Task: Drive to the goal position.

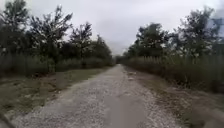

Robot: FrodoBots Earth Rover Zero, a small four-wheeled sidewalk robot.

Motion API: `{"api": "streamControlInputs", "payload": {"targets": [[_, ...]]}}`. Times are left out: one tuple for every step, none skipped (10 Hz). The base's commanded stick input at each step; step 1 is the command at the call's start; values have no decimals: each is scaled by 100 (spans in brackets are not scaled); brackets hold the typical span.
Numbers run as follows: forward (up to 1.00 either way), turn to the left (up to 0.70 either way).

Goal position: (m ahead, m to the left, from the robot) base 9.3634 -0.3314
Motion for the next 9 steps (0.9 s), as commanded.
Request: {"api": "streamControlInputs", "payload": {"targets": [[50, 0], [50, 0], [50, 0], [50, 0], [50, 0], [50, 0], [50, 0], [50, 0], [50, 0]]}}
